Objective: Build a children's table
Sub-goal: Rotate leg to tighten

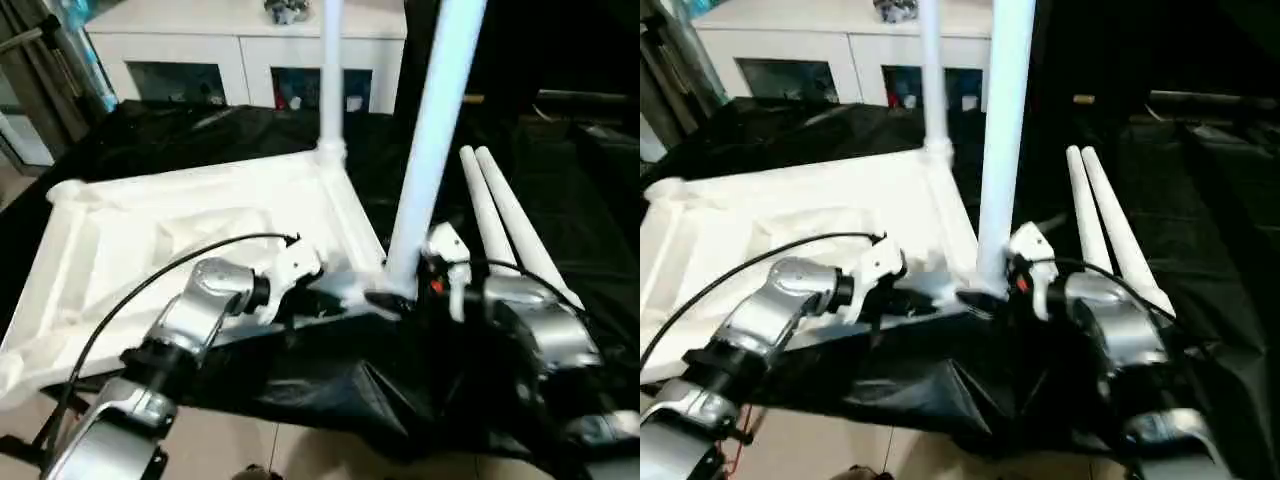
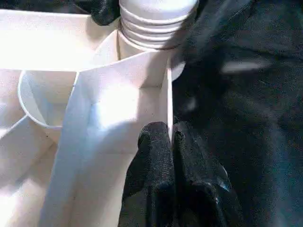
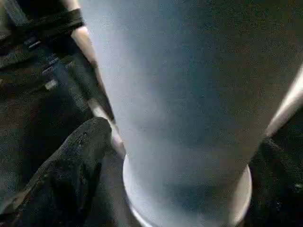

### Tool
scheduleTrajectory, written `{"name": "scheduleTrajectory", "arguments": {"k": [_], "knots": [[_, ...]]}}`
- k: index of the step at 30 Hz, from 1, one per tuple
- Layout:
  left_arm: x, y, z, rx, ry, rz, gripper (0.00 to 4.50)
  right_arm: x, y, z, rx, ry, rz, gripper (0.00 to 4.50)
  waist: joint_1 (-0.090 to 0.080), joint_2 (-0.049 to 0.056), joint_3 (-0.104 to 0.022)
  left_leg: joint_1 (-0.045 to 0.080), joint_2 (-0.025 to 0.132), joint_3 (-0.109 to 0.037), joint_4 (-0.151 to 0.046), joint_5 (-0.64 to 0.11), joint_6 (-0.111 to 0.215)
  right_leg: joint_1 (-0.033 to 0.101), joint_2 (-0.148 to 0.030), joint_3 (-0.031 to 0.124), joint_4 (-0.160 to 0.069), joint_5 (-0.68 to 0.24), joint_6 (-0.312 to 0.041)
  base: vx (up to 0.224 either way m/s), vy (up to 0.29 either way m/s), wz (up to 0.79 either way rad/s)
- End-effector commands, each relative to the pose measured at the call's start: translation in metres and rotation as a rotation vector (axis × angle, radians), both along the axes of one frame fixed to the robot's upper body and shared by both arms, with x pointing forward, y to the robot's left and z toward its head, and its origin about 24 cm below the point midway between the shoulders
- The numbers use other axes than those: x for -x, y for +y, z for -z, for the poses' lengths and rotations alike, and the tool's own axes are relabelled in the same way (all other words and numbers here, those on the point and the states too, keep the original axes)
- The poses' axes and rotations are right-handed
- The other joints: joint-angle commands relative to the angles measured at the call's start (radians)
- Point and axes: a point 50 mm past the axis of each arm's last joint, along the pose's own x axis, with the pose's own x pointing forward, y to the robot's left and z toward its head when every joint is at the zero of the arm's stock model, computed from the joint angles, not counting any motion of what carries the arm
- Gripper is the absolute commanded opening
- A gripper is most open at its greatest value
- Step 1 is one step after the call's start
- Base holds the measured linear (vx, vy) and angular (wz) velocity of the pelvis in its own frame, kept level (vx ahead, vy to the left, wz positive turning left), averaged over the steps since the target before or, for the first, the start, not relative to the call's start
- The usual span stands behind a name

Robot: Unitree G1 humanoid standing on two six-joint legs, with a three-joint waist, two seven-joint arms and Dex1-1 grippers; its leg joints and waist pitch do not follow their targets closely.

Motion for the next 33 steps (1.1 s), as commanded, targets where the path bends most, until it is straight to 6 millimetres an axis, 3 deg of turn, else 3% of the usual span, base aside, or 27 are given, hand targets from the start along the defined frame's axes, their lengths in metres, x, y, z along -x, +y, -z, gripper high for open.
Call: {"name": "scheduleTrajectory", "arguments": {"k": [1, 4, 5, 13, 14, 18, 19, 20, 22, 24, 26, 28, 31, 33], "knots": [[0.002, -0.012, -0.014, 0.054, -0.043, 0.090, 0.00, 0.010, 0.014, 0.000, -0.015, 0.039, -0.133, 3.65, -0.001, -0.005, -0.067, 0.025, 0.058, -0.015, -0.071, -0.270, 0.069, 0.049, -0.060, 0.050, -0.077, -0.270, -0.228, 0.000, 0.000, 0.00], [0.005, -0.008, -0.014, 0.052, -0.022, 0.126, 0.00, 0.013, 0.013, -0.002, -0.020, 0.055, -0.161, 3.59, -0.002, -0.006, -0.068, 0.022, 0.057, -0.017, -0.073, -0.274, 0.054, 0.051, -0.062, 0.051, -0.078, -0.289, -0.217, 0.000, 0.000, 0.00], [0.006, -0.007, -0.014, 0.052, -0.019, 0.132, 0.00, 0.014, 0.015, -0.003, -0.023, 0.055, -0.167, 3.32, -0.002, -0.006, -0.068, 0.022, 0.057, -0.018, -0.074, -0.270, 0.053, 0.050, -0.061, 0.051, -0.077, -0.284, -0.216, 0.000, 0.000, 0.00], [0.004, -0.008, -0.014, 0.058, -0.019, 0.105, 0.00, 0.019, 0.026, 0.002, -0.029, 0.083, -0.181, 2.80, -0.002, -0.007, -0.073, 0.019, 0.056, -0.017, -0.069, -0.218, 0.064, 0.051, -0.062, 0.051, -0.069, -0.218, -0.230, 0.000, 0.000, 0.00], [0.003, -0.010, -0.014, 0.064, -0.025, 0.087, 0.00, 0.018, 0.027, 0.005, -0.021, 0.077, -0.155, 2.77, -0.003, -0.011, -0.072, 0.019, 0.056, -0.017, -0.068, -0.214, 0.066, 0.051, -0.062, 0.051, -0.068, -0.216, -0.232, 0.000, 0.000, 0.00], [-0.006, -0.015, -0.015, 0.077, -0.054, -0.007, 0.00, 0.001, 0.030, 0.021, 0.055, 0.032, 0.087, 2.74, -0.009, -0.009, -0.069, 0.020, 0.052, -0.016, -0.069, -0.231, 0.052, 0.046, -0.062, 0.051, -0.074, -0.262, -0.223, 0.000, 0.000, 0.00], [-0.011, -0.020, -0.015, 0.080, -0.067, -0.069, 0.00, -0.011, 0.030, 0.030, 0.087, 0.027, 0.258, 2.72, -0.020, -0.011, -0.065, 0.019, 0.049, -0.022, -0.074, -0.270, 0.019, 0.048, -0.065, 0.046, -0.082, -0.342, -0.201, 0.000, 0.000, 0.00], [-0.014, -0.021, -0.015, 0.080, -0.071, -0.093, 0.00, -0.014, 0.031, 0.034, 0.091, 0.038, 0.322, 2.72, -0.034, -0.008, -0.061, 0.022, 0.047, -0.024, -0.076, -0.306, 0.002, 0.044, -0.063, 0.045, -0.085, -0.389, -0.190, 0.000, 0.000, 0.00], [-0.017, -0.025, -0.016, 0.081, -0.078, -0.131, 0.00, -0.018, 0.033, 0.037, 0.085, 0.061, 0.392, 2.72, -0.043, -0.008, -0.063, 0.025, 0.047, -0.027, -0.076, -0.331, -0.008, 0.045, -0.063, 0.044, -0.088, -0.416, -0.178, 0.000, 0.000, 0.00], [-0.022, -0.029, -0.017, 0.082, -0.087, -0.181, 0.00, -0.021, 0.038, 0.041, 0.073, 0.091, 0.460, 2.71, -0.049, -0.010, -0.062, 0.029, 0.045, -0.024, -0.074, -0.353, -0.002, 0.039, -0.064, 0.047, -0.095, -0.420, -0.177, 0.000, 0.000, 0.00], [-0.030, -0.036, -0.018, 0.088, -0.103, -0.277, 0.00, -0.028, 0.047, 0.045, 0.080, 0.100, 0.561, 2.71, -0.055, -0.009, -0.063, 0.026, 0.045, -0.024, -0.073, -0.343, 0.004, 0.039, -0.062, 0.048, -0.094, -0.406, -0.179, 0.000, 0.000, 0.00], [-0.035, -0.046, -0.018, 0.087, -0.120, -0.353, 0.00, -0.036, 0.064, 0.044, 0.079, 0.075, 0.635, 2.71, -0.060, -0.007, -0.063, 0.031, 0.043, -0.024, -0.072, -0.361, -0.003, 0.034, -0.062, 0.046, -0.097, -0.423, -0.178, 0.000, 0.000, 0.00], [-0.033, -0.052, -0.019, 0.098, -0.127, -0.324, 0.00, -0.039, 0.075, 0.038, 0.051, 0.040, 0.616, 2.71, -0.059, -0.015, -0.062, 0.025, 0.043, -0.025, -0.073, -0.364, 0.005, 0.039, -0.065, 0.044, -0.100, -0.433, -0.169, 0.000, 0.000, 0.00], [-0.032, -0.053, -0.020, 0.103, -0.129, -0.304, 0.00, -0.040, 0.077, 0.036, 0.026, 0.044, 0.605, 3.26, -0.056, -0.012, -0.065, 0.023, 0.045, -0.025, -0.074, -0.343, 0.019, 0.042, -0.064, 0.046, -0.096, -0.399, -0.173, 0.000, 0.000, 0.00]]}}
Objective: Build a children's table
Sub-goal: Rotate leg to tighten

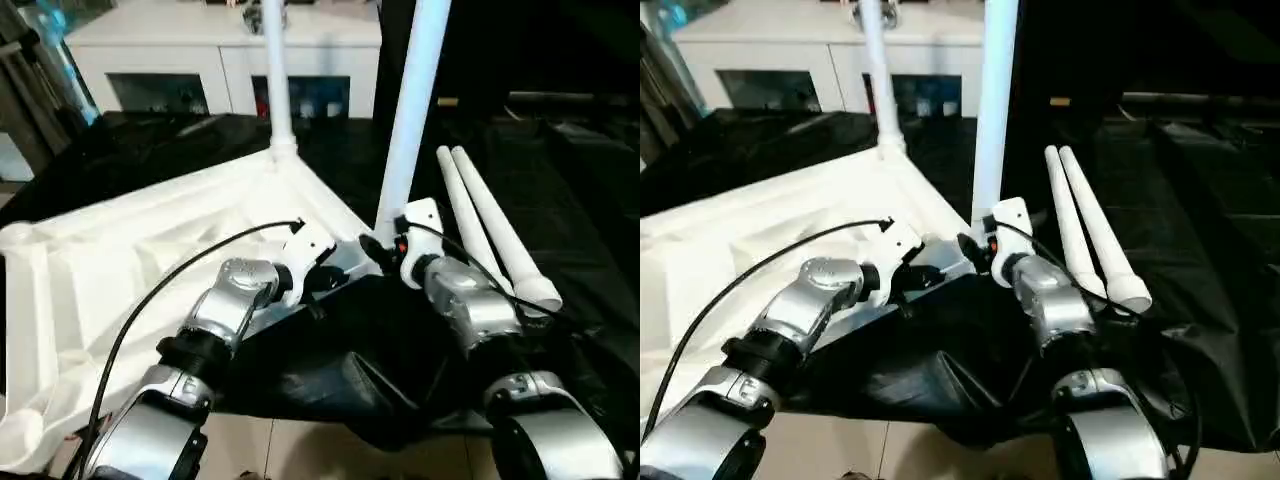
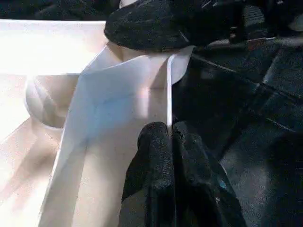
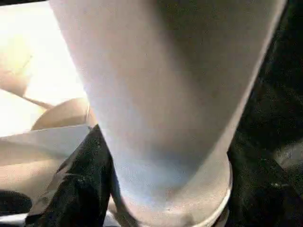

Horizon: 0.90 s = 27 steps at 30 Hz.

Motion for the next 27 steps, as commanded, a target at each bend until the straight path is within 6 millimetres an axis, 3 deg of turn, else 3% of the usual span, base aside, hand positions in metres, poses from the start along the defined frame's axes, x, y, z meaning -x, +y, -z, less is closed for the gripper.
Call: {"name": "scheduleTrajectory", "arguments": {"k": [1, 5, 7, 10, 11, 12, 13, 15, 16, 17, 18, 22, 27], "knots": [[-0.002, -0.029, -0.027, 0.074, -0.101, 0.112, 0.00, 0.015, 0.030, 0.021, -0.039, 0.105, -0.121, 3.26, 0.001, -0.013, -0.065, 0.015, 0.047, -0.023, -0.076, -0.326, 0.029, 0.040, -0.064, 0.047, -0.090, -0.365, -0.187, 0.000, 0.000, 0.00], [0.006, -0.027, -0.024, 0.080, -0.102, 0.214, 0.00, 0.015, 0.028, 0.012, -0.062, 0.054, -0.215, 3.69, 0.003, -0.012, -0.070, 0.006, 0.048, -0.021, -0.074, -0.270, 0.053, 0.049, -0.066, 0.048, -0.078, -0.270, -0.213, 0.000, 0.000, 0.00], [0.009, -0.022, -0.023, 0.073, -0.091, 0.264, 0.00, 0.018, 0.023, 0.006, -0.063, 0.021, -0.310, 3.69, 0.008, -0.006, -0.072, 0.010, 0.049, -0.018, -0.070, -0.245, 0.073, 0.050, -0.064, 0.049, -0.073, -0.215, -0.230, 0.000, 0.000, 0.00], [0.012, -0.015, -0.022, 0.064, -0.084, 0.320, 0.00, 0.027, 0.013, 0.003, -0.050, 0.006, -0.457, 3.69, 0.015, -0.008, -0.077, 0.009, 0.052, -0.015, -0.064, -0.168, 0.112, 0.053, -0.061, 0.048, -0.060, -0.099, -0.265, 0.000, 0.000, 0.00], [0.013, -0.014, -0.022, 0.062, -0.081, 0.327, 0.00, 0.029, 0.011, 0.002, -0.044, 0.006, -0.479, 3.69, 0.020, -0.008, -0.076, 0.010, 0.052, -0.014, -0.064, -0.167, 0.117, 0.054, -0.060, 0.046, -0.060, -0.099, -0.265, 0.000, 0.000, 0.00], [0.013, -0.012, -0.022, 0.059, -0.080, 0.340, 0.00, 0.032, 0.008, 0.002, -0.035, 0.005, -0.517, 3.69, 0.026, 0.005, -0.075, 0.010, 0.053, -0.015, -0.064, -0.172, 0.118, 0.053, -0.061, 0.047, -0.058, -0.107, -0.267, 0.000, 0.000, 0.00], [0.015, -0.010, -0.023, 0.059, -0.073, 0.368, 0.00, 0.037, 0.004, 0.001, -0.034, 0.003, -0.571, 3.69, 0.028, -0.001, -0.074, 0.010, 0.053, -0.013, -0.065, -0.180, 0.117, 0.053, -0.059, 0.046, -0.064, -0.116, -0.262, 0.000, 0.000, 0.00], [0.018, -0.008, -0.023, 0.056, -0.067, 0.409, 0.00, 0.042, 0.000, -0.001, -0.040, 0.006, -0.623, 3.69, 0.036, -0.004, -0.074, 0.015, 0.056, -0.012, -0.066, -0.197, 0.113, 0.052, -0.059, 0.047, -0.063, -0.127, -0.262, 0.000, 0.000, 0.00], [0.022, -0.004, -0.022, 0.047, -0.054, 0.462, 0.00, 0.048, -0.006, -0.003, -0.047, 0.012, -0.685, 3.69, 0.040, 0.008, -0.071, 0.014, 0.057, -0.015, -0.070, -0.220, 0.100, 0.051, -0.060, 0.047, -0.064, -0.157, -0.258, 0.000, 0.000, 0.00], [0.023, -0.002, -0.022, 0.042, -0.050, 0.472, 0.00, 0.050, -0.008, -0.003, -0.048, 0.019, -0.705, 3.69, 0.040, 0.000, -0.071, 0.014, 0.058, -0.015, -0.071, -0.240, 0.091, 0.052, -0.061, 0.047, -0.067, -0.179, -0.254, 0.000, 0.000, 0.00], [0.024, 0.001, -0.021, 0.032, -0.041, 0.493, 0.00, 0.055, -0.013, -0.004, -0.049, 0.037, -0.751, 3.69, 0.040, -0.001, -0.068, 0.015, 0.058, -0.014, -0.073, -0.250, 0.089, 0.052, -0.058, 0.047, -0.070, -0.195, -0.249, 0.000, 0.000, 0.00], [0.027, 0.009, -0.020, 0.017, -0.018, 0.528, 0.00, 0.067, -0.022, -0.008, -0.045, 0.070, -0.850, 3.69, 0.051, 0.001, -0.065, 0.020, 0.059, -0.015, -0.076, -0.289, 0.065, 0.047, -0.061, 0.050, -0.078, -0.284, -0.227, 0.000, 0.000, 0.00], [0.031, 0.019, -0.020, 0.010, 0.019, 0.573, 0.00, 0.077, -0.025, -0.013, -0.050, 0.108, -0.937, 3.29, 0.052, -0.001, -0.063, 0.019, 0.059, -0.017, -0.079, -0.298, 0.052, 0.045, -0.062, 0.052, -0.081, -0.317, -0.212, 0.000, 0.000, 0.00]]}}
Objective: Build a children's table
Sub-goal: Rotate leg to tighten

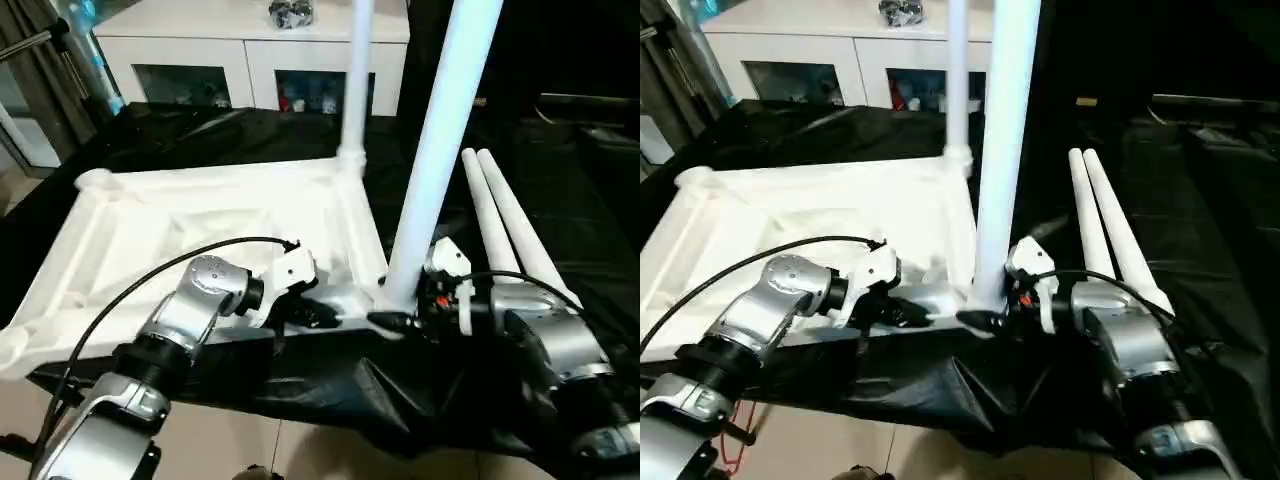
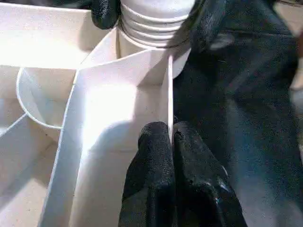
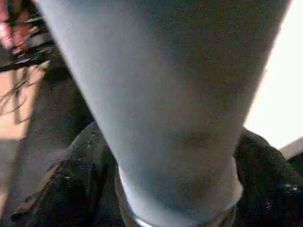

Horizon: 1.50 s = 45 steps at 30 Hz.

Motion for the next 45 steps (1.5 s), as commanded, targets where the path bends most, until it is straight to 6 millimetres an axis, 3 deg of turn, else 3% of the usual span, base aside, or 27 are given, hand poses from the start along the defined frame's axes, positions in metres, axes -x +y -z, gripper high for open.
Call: {"name": "scheduleTrajectory", "arguments": {"k": [1, 4, 9, 11, 12, 15, 16, 17, 18, 20, 25, 26, 28, 29, 33, 37, 41, 44, 45], "knots": [[0.000, -0.013, -0.013, 0.055, -0.044, 0.059, 0.00, 0.008, 0.020, 0.000, -0.028, 0.029, -0.124, 3.20, -0.003, -0.006, -0.067, 0.021, 0.057, -0.018, -0.076, -0.291, 0.049, 0.045, -0.063, 0.052, -0.081, -0.315, -0.207, 0.000, 0.000, 0.00], [0.000, -0.013, -0.013, 0.060, -0.044, 0.049, 0.00, 0.010, 0.023, 0.001, -0.024, 0.037, -0.129, 2.87, -0.003, -0.006, -0.068, 0.019, 0.056, -0.019, -0.075, -0.277, 0.049, 0.046, -0.063, 0.051, -0.080, -0.302, -0.209, 0.000, 0.000, 0.00], [-0.005, -0.018, -0.013, 0.075, -0.056, -0.018, 0.00, 0.006, 0.028, 0.006, -0.010, 0.025, -0.052, 2.78, -0.006, -0.011, -0.068, 0.018, 0.055, -0.018, -0.074, -0.266, 0.049, 0.045, -0.063, 0.051, -0.079, -0.293, -0.212, 0.000, 0.000, 0.00], [-0.009, -0.021, -0.014, 0.090, -0.068, -0.060, 0.00, -0.002, 0.030, 0.012, 0.022, -0.005, 0.045, 2.77, -0.011, -0.009, -0.066, 0.020, 0.051, -0.020, -0.074, -0.281, 0.033, 0.043, -0.064, 0.049, -0.085, -0.344, -0.198, 0.000, 0.000, 0.00], [-0.015, -0.026, -0.015, 0.099, -0.085, -0.122, 0.00, -0.016, 0.031, 0.021, 0.072, -0.049, 0.219, 2.76, -0.013, -0.008, -0.067, 0.019, 0.053, -0.022, -0.075, -0.277, 0.026, 0.043, -0.066, 0.049, -0.084, -0.348, -0.195, 0.000, 0.000, 0.00], [-0.025, -0.035, -0.017, 0.101, -0.110, -0.225, 0.00, -0.033, 0.032, 0.032, 0.114, -0.021, 0.451, 2.75, -0.041, -0.008, -0.065, 0.016, 0.046, -0.027, -0.077, -0.321, -0.004, 0.044, -0.063, 0.043, -0.085, -0.393, -0.183, 0.000, 0.000, 0.00], [-0.025, -0.035, -0.017, 0.101, -0.110, -0.225, 0.00, -0.033, 0.032, 0.032, 0.114, -0.021, 0.451, 2.74, -0.046, -0.008, -0.063, 0.024, 0.045, -0.026, -0.075, -0.351, -0.001, 0.040, -0.064, 0.044, -0.095, -0.419, -0.176, 0.000, 0.000, 0.00], [-0.028, -0.038, -0.018, 0.103, -0.115, -0.261, 0.00, -0.037, 0.033, 0.034, 0.116, -0.012, 0.503, 2.74, -0.047, -0.002, -0.064, 0.024, 0.046, -0.026, -0.074, -0.348, 0.000, 0.038, -0.065, 0.046, -0.093, -0.409, -0.179, 0.000, 0.000, 0.00], [-0.028, -0.038, -0.018, 0.103, -0.115, -0.261, 0.00, -0.037, 0.033, 0.034, 0.116, -0.012, 0.503, 2.74, -0.052, -0.005, -0.063, 0.022, 0.045, -0.024, -0.075, -0.349, 0.006, 0.038, -0.062, 0.046, -0.095, -0.399, -0.182, 0.000, 0.000, 0.00], [-0.039, -0.054, -0.020, 0.113, -0.136, -0.435, 0.00, -0.049, 0.051, 0.036, 0.088, 0.012, 0.648, 2.74, -0.057, -0.004, -0.065, 0.021, 0.044, -0.024, -0.074, -0.334, 0.009, 0.038, -0.062, 0.046, -0.092, -0.371, -0.193, 0.000, 0.000, 0.00], [-0.040, -0.062, -0.019, 0.114, -0.145, -0.467, 0.00, -0.054, 0.064, 0.035, 0.060, 0.002, 0.674, 2.74, -0.055, -0.007, -0.070, 0.015, 0.044, -0.022, -0.071, -0.288, 0.037, 0.045, -0.061, 0.045, -0.087, -0.311, -0.206, 0.000, 0.000, 0.00], [-0.039, -0.063, -0.018, 0.110, -0.150, -0.463, 0.00, -0.054, 0.068, 0.033, 0.034, 0.000, 0.663, 3.29, -0.055, -0.006, -0.071, 0.015, 0.044, -0.021, -0.070, -0.284, 0.041, 0.045, -0.061, 0.045, -0.086, -0.301, -0.208, 0.000, 0.000, 0.00], [-0.037, -0.063, -0.017, 0.104, -0.163, -0.432, 0.00, -0.056, 0.072, 0.029, -0.012, 0.002, 0.642, 3.50, -0.054, -0.006, -0.071, 0.013, 0.044, -0.020, -0.069, -0.276, 0.054, 0.047, -0.061, 0.044, -0.085, -0.279, -0.216, 0.000, 0.000, 0.00], [-0.036, -0.063, -0.017, 0.102, -0.164, -0.425, 0.00, -0.057, 0.073, 0.028, -0.017, 0.000, 0.643, 3.64, -0.052, -0.012, -0.073, 0.012, 0.046, -0.021, -0.069, -0.264, 0.060, 0.049, -0.064, 0.045, -0.080, -0.268, -0.220, 0.000, 0.000, 0.00], [-0.031, -0.059, -0.015, 0.103, -0.157, -0.368, 0.00, -0.058, 0.066, 0.023, -0.021, -0.057, 0.594, 3.95, -0.054, -0.007, -0.072, 0.009, 0.047, -0.021, -0.070, -0.259, 0.070, 0.051, -0.062, 0.044, -0.078, -0.250, -0.224, 0.000, 0.000, 0.00], [-0.028, -0.054, -0.014, 0.105, -0.151, -0.324, 0.00, -0.054, 0.054, 0.018, -0.040, -0.084, 0.516, 3.95, -0.050, -0.008, -0.074, 0.011, 0.048, -0.018, -0.067, -0.239, 0.084, 0.053, -0.063, 0.046, -0.075, -0.208, -0.242, 0.000, 0.000, 0.00], [-0.030, -0.044, -0.012, 0.081, -0.157, -0.355, 0.00, -0.041, 0.028, 0.009, -0.035, -0.130, 0.414, 3.95, -0.030, -0.007, -0.075, 0.014, 0.052, -0.016, -0.064, -0.195, 0.116, 0.055, -0.060, 0.047, -0.071, -0.150, -0.245, 0.000, 0.000, 0.00], [-0.031, -0.042, -0.011, 0.075, -0.154, -0.377, 0.00, -0.036, 0.012, 0.003, -0.034, -0.161, 0.431, 3.95, -0.020, -0.010, -0.072, 0.016, 0.051, -0.015, -0.066, -0.211, 0.103, 0.051, -0.061, 0.047, -0.076, -0.197, -0.237, 0.000, 0.000, 0.00], [-0.031, -0.041, -0.010, 0.074, -0.152, -0.392, 0.00, -0.033, 0.006, 0.000, -0.041, -0.168, 0.446, 3.95, -0.018, -0.001, -0.073, 0.017, 0.051, -0.016, -0.065, -0.218, 0.098, 0.051, -0.062, 0.047, -0.076, -0.206, -0.235, 0.000, 0.000, 0.00]]}}
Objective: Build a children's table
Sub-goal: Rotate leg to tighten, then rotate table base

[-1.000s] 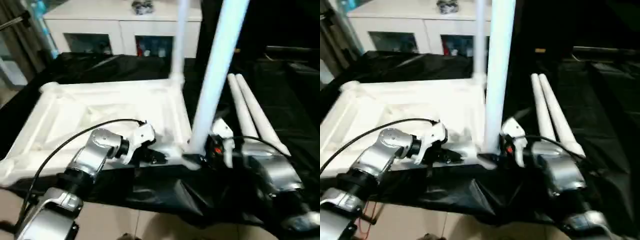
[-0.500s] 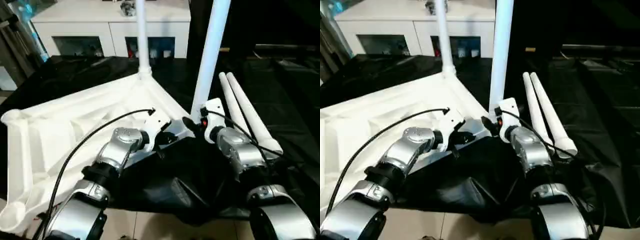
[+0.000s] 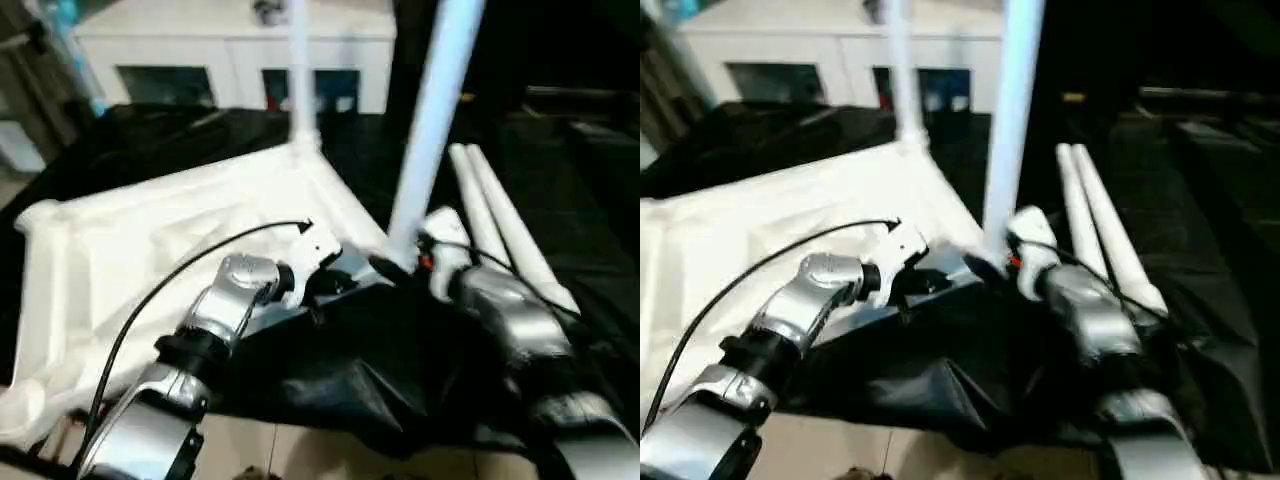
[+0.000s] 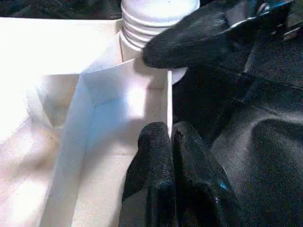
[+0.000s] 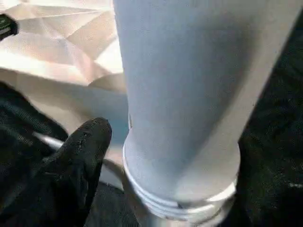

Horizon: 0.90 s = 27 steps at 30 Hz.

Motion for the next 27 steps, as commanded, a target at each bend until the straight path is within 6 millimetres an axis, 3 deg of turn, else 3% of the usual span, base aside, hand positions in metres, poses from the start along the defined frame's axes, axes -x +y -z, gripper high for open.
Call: {"name": "scheduleTrajectory", "arguments": {"k": [1, 4, 7, 8, 9, 10, 12, 13, 16, 17, 20, 21, 22, 23, 24, 27], "knots": [[-0.005, -0.003, -0.011, 0.024, -0.060, -0.043, 0.00, 0.009, 0.002, -0.011, -0.042, -0.028, -0.059, 3.95, 0.000, -0.004, -0.071, 0.018, 0.051, -0.018, -0.069, -0.235, 0.087, 0.057, -0.059, 0.047, -0.076, -0.227, -0.221, 0.000, 0.000, 0.00], [-0.006, -0.003, -0.010, 0.019, -0.059, -0.059, 0.00, 0.015, -0.007, -0.016, -0.032, -0.049, -0.043, 3.95, 0.000, -0.008, -0.070, 0.016, 0.050, -0.018, -0.069, -0.246, 0.083, 0.057, -0.060, 0.047, -0.081, -0.247, -0.208, 0.000, 0.000, 0.00], [-0.007, -0.003, -0.009, 0.018, -0.058, -0.073, 0.00, 0.021, -0.012, -0.018, -0.027, -0.051, -0.040, 3.95, -0.001, -0.006, -0.070, 0.015, 0.048, -0.020, -0.070, -0.253, 0.083, 0.056, -0.058, 0.046, -0.084, -0.265, -0.197, 0.000, 0.000, 0.00], [-0.008, -0.004, -0.009, 0.015, -0.063, -0.074, 0.00, 0.029, -0.015, -0.019, -0.018, -0.037, -0.058, 3.95, -0.005, -0.001, -0.068, 0.009, 0.045, -0.022, -0.070, -0.253, 0.083, 0.061, -0.058, 0.043, -0.087, -0.275, -0.188, 0.000, 0.000, 0.00], [-0.008, -0.004, -0.010, 0.015, -0.065, -0.081, 0.00, 0.033, -0.016, -0.019, -0.013, -0.029, -0.071, 3.95, -0.002, -0.003, -0.069, 0.015, 0.047, -0.020, -0.069, -0.257, 0.085, 0.057, -0.057, 0.044, -0.089, -0.274, -0.184, 0.000, 0.000, 0.00], [-0.009, -0.003, -0.010, 0.012, -0.072, -0.089, 0.00, 0.038, -0.016, -0.019, -0.010, -0.012, -0.097, 3.95, -0.003, 0.000, -0.070, 0.009, 0.046, -0.022, -0.069, -0.243, 0.094, 0.060, -0.059, 0.045, -0.085, -0.255, -0.191, 0.000, 0.000, 0.00], [-0.011, -0.003, -0.011, 0.008, -0.088, -0.111, 0.00, 0.045, -0.015, -0.019, -0.010, 0.014, -0.132, 3.95, 0.001, -0.002, -0.071, 0.013, 0.048, -0.022, -0.067, -0.236, 0.099, 0.057, -0.059, 0.045, -0.085, -0.238, -0.194, 0.000, 0.000, 0.00], [-0.012, -0.003, -0.012, 0.011, -0.105, -0.127, 0.00, 0.049, -0.013, -0.018, -0.007, 0.029, -0.144, 3.95, -0.001, -0.002, -0.070, 0.006, 0.046, -0.023, -0.068, -0.228, 0.104, 0.061, -0.058, 0.043, -0.084, -0.230, -0.197, 0.000, 0.000, 0.00], [-0.016, -0.004, -0.024, 0.089, -0.162, -0.187, 0.00, 0.049, -0.006, -0.010, 0.027, 0.066, -0.086, 3.95, -0.003, -0.007, -0.069, 0.006, 0.044, -0.022, -0.066, -0.229, 0.102, 0.058, -0.059, 0.041, -0.088, -0.273, -0.188, 0.000, 0.000, 0.00], [-0.016, -0.004, -0.027, 0.112, -0.162, -0.188, 0.44, 0.047, -0.005, -0.008, 0.036, 0.069, -0.057, 3.97, -0.003, -0.008, -0.069, 0.008, 0.044, -0.021, -0.066, -0.226, 0.092, 0.053, -0.059, 0.041, -0.090, -0.298, -0.183, 0.000, 0.000, 0.00], [-0.018, 0.002, -0.037, 0.109, -0.214, -0.211, 0.67, 0.042, 0.002, -0.003, 0.041, 0.073, 0.016, 3.97, -0.002, -0.003, -0.072, 0.009, 0.048, -0.023, -0.068, -0.217, 0.080, 0.050, -0.060, 0.042, -0.085, -0.283, -0.188, 0.000, 0.000, 0.00], [-0.019, 0.006, -0.040, 0.105, -0.230, -0.228, 0.67, 0.041, 0.005, -0.002, 0.042, 0.075, 0.027, 3.97, -0.002, -0.002, -0.070, 0.011, 0.050, -0.024, -0.069, -0.224, 0.078, 0.049, -0.058, 0.042, -0.084, -0.269, -0.193, 0.000, 0.000, 0.00], [-0.023, 0.026, -0.053, 0.072, -0.294, -0.318, 0.77, 0.041, 0.017, -0.001, 0.036, 0.082, 0.023, 3.97, -0.002, 0.002, -0.070, 0.011, 0.050, -0.024, -0.070, -0.226, 0.074, 0.049, -0.058, 0.043, -0.080, -0.250, -0.195, 0.000, 0.000, 0.00], [-0.023, 0.026, -0.053, 0.072, -0.294, -0.318, 0.90, 0.041, 0.017, -0.001, 0.036, 0.082, 0.023, 3.97, -0.003, 0.005, -0.071, 0.011, 0.051, -0.026, -0.071, -0.226, 0.071, 0.051, -0.058, 0.044, -0.075, -0.233, -0.196, 0.000, 0.000, 0.00], [-0.023, 0.046, -0.063, 0.042, -0.332, -0.401, 0.90, 0.041, 0.026, 0.000, 0.029, 0.091, 0.012, 3.97, -0.002, 0.007, -0.070, 0.010, 0.050, -0.026, -0.072, -0.229, 0.072, 0.051, -0.059, 0.043, -0.075, -0.234, -0.196, 0.000, 0.000, 0.00], [-0.018, 0.081, -0.075, -0.032, -0.372, -0.507, 0.94, 0.041, 0.038, 0.003, 0.028, 0.102, -0.008, 3.97, -0.007, 0.002, -0.069, 0.014, 0.051, -0.025, -0.073, -0.241, 0.057, 0.048, -0.055, 0.043, -0.073, -0.244, -0.191, 0.000, 0.000, 0.00]]}}
